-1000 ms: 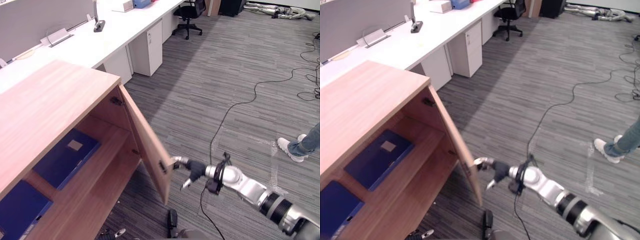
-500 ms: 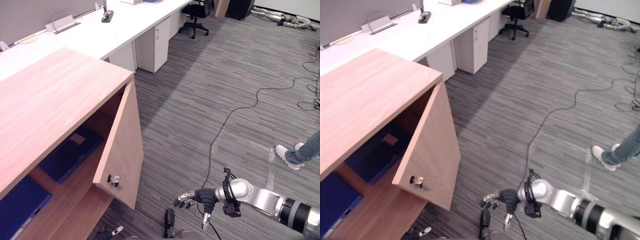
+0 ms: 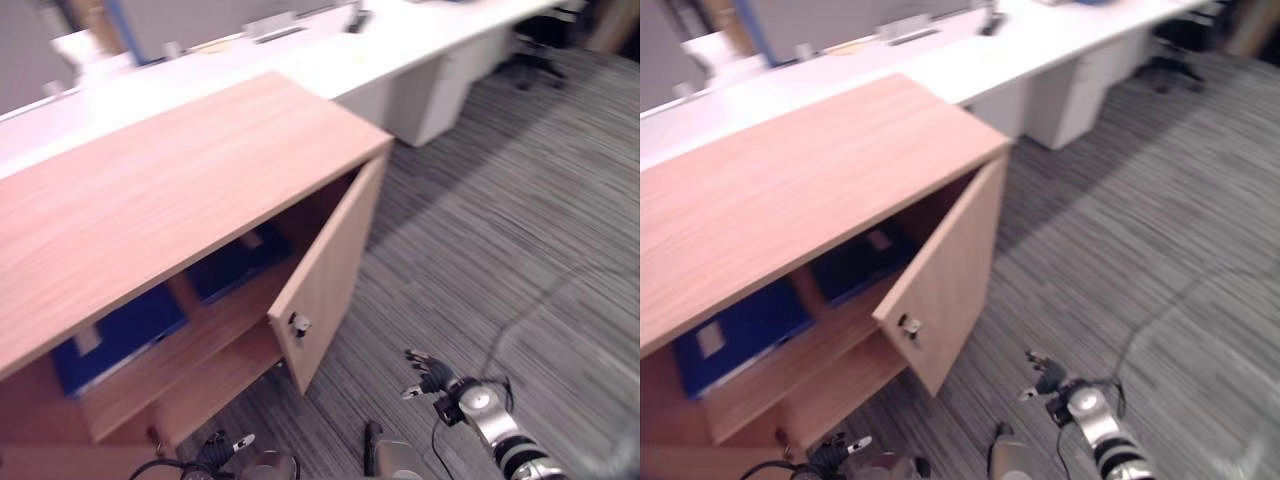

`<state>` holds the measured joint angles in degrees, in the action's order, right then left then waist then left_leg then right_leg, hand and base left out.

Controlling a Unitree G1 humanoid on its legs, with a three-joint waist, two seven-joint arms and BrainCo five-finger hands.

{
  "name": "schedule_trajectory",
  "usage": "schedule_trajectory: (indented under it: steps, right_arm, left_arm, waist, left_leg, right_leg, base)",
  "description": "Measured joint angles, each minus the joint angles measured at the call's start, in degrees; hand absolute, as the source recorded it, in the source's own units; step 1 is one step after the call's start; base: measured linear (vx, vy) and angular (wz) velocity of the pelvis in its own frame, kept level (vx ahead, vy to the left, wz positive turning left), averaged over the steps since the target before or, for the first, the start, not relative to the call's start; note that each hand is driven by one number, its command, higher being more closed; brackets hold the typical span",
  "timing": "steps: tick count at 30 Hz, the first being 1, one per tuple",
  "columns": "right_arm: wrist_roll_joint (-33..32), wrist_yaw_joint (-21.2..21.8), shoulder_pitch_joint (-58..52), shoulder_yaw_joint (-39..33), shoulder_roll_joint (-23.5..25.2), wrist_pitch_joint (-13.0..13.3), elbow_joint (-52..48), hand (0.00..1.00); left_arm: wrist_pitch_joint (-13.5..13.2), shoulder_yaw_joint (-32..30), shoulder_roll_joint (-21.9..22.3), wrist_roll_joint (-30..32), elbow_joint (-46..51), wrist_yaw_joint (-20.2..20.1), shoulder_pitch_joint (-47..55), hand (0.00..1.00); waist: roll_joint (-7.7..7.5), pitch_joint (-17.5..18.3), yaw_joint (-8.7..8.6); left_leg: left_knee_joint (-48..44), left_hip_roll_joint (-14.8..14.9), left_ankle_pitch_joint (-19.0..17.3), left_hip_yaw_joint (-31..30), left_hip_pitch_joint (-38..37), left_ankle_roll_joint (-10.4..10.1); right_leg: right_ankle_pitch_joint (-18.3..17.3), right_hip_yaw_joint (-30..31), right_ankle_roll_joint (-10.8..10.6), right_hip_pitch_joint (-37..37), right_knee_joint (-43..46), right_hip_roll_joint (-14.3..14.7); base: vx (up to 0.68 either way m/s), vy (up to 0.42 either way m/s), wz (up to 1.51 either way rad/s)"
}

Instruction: Walk over to the cabinet, pick up the folder, carry it to the office cabinet, place the folder inside the office cabinet, then close the office cabinet door

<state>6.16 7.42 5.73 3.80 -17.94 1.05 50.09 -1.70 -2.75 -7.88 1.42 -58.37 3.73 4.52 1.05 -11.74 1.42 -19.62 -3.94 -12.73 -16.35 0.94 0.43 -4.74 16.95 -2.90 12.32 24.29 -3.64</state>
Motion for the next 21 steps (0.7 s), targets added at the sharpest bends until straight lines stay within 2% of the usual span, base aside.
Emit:
schedule_trajectory:
  steps: [2,4,6,7,10,13,15,16,17,19,20,21]
  right_arm:
    - [0.3,-4.0,-1.6,-5.5,3.5,-1.8,6.5,0.00]
    - [-0.8,-6.1,-2.7,-8.1,7.0,-2.8,9.5,0.00]
    - [-2.7,-8.1,-5.2,-11.8,10.9,-4.2,10.6,0.00]
    - [-2.9,-8.4,-5.8,-13.2,11.6,-4.3,10.3,0.00]
    - [-2.7,-10.2,-8.1,-16.5,12.6,-4.5,10.2,0.00]
    - [-2.8,-11.1,-9.3,-18.5,13.5,-4.4,9.6,0.00]
    - [-2.9,-11.4,-9.8,-20.2,14.3,-4.2,9.0,0.00]
    - [-3.0,-11.4,-9.8,-21.5,14.9,-4.2,9.0,0.00]
    - [-2.9,-11.4,-9.8,-23.0,15.5,-4.1,9.1,0.00]
    - [-2.9,-11.4,-9.8,-23.7,15.6,-4.1,9.1,0.00]
    - [-2.9,-11.4,-9.8,-24.4,15.8,-4.1,9.1,0.00]
    - [-2.9,-11.4,-9.4,-24.9,15.9,-4.1,9.2,0.00]
  left_arm:
    - [0.1,-1.0,0.4,0.2,0.2,0.4,0.2,0.00]
    - [0.4,-4.7,1.1,0.3,0.3,0.7,0.4,0.00]
    - [1.3,-11.5,3.3,-1.2,0.3,1.3,0.9,0.00]
    - [1.3,-12.9,3.8,-2.3,0.3,1.4,1.3,0.00]
    - [1.4,-19.2,6.0,-6.6,0.3,1.5,2.7,0.00]
    - [1.5,-22.7,7.1,-6.7,0.6,1.6,3.2,0.00]
    - [1.5,-23.3,7.3,-7.2,0.6,1.6,3.3,0.00]
    - [1.5,-23.4,7.3,-7.7,0.9,1.6,3.4,0.00]
    - [1.5,-23.6,7.3,-7.7,1.0,1.6,3.6,0.00]
    - [1.5,-23.6,7.3,-7.6,0.9,1.5,3.7,0.00]
    - [1.4,-23.3,7.3,-7.3,0.9,1.5,4.0,0.00]
    - [1.4,-23.0,7.3,-6.7,1.0,1.5,3.9,0.00]
  waist:
    - [-0.05,0.3,-0.23]
    - [-0.06,0.4,0.68]
    - [0.54,1.0,1.41]
    - [0.48,1.6,1.45]
    - [0.44,4.0,1.46]
    - [0.22,4.2,2.02]
    - [-0.02,4.0,2.00]
    - [-0.21,3.8,2.04]
    - [-0.24,3.7,2.01]
    - [-0.17,3.6,1.83]
    - [-0.13,3.6,1.64]
    - [0.49,3.2,1.62]
  left_leg:
    - [-2.3,-2.1,-0.3,-6.0,2.3,-1.0]
    - [-2.8,-1.6,-0.3,-8.5,3.9,-2.5]
    - [-1.4,1.2,0.2,-10.0,3.8,-4.1]
    - [-0.8,2.0,0.4,-10.2,3.8,-4.5]
    - [0.3,4.8,0.9,-11.9,3.8,-6.3]
    - [-0.4,6.6,1.5,-11.4,4.2,-7.5]
    - [-2.4,7.8,2.3,-7.6,6.1,-7.8]
    - [-3.5,9.1,3.4,-2.3,7.4,-7.3]
    - [-5.4,11.2,4.0,4.9,9.0,-5.9]
    - [-12.0,14.6,2.8,14.6,11.4,-4.2]
    - [-15.1,15.8,0.8,20.5,12.0,-3.8]
    - [-13.9,15.7,0.3,23.5,12.3,-3.5]
  right_leg:
    - [-3.3,6.9,-3.4,-3.6,-2.5,-0.9]
    - [-5.0,3.8,-4.3,-4.0,-4.3,-1.4]
    - [-5.3,-0.3,-4.0,-5.8,-6.1,-0.4]
    - [-5.3,-1.2,-3.8,-6.1,-6.2,0.0]
    - [-4.5,-5.3,-2.5,-8.1,-8.2,1.6]
    - [-3.9,-9.0,-1.6,-10.6,-10.0,2.4]
    - [-3.9,-11.6,-1.5,-11.7,-10.4,2.3]
    - [-3.8,-13.3,-1.3,-12.3,-10.7,1.7]
    - [-3.6,-15.2,-1.1,-12.6,-11.2,1.0]
    - [-3.6,-17.3,-1.2,-13.1,-11.3,0.0]
    - [-3.7,-18.7,-1.5,-13.5,-11.4,-1.0]
    - [-4.3,-19.9,-2.4,-13.6,-11.0,-1.7]
  base:
    - [0.15,-0.211,1.71]
    - [0.15,-0.244,0.89]
    - [0.08,-0.239,0.61]
    - [0.02,-0.218,0.53]
    - [-0.01,-0.166,0.50]
    - [-0.04,-0.132,0.57]
    - [-0.06,-0.095,0.68]
    - [-0.10,-0.042,0.74]
    - [-0.10,-0.021,0.72]
    - [-0.03,0.053,0.68]
    - [0.00,0.154,0.85]
    - [0.01,0.183,0.75]
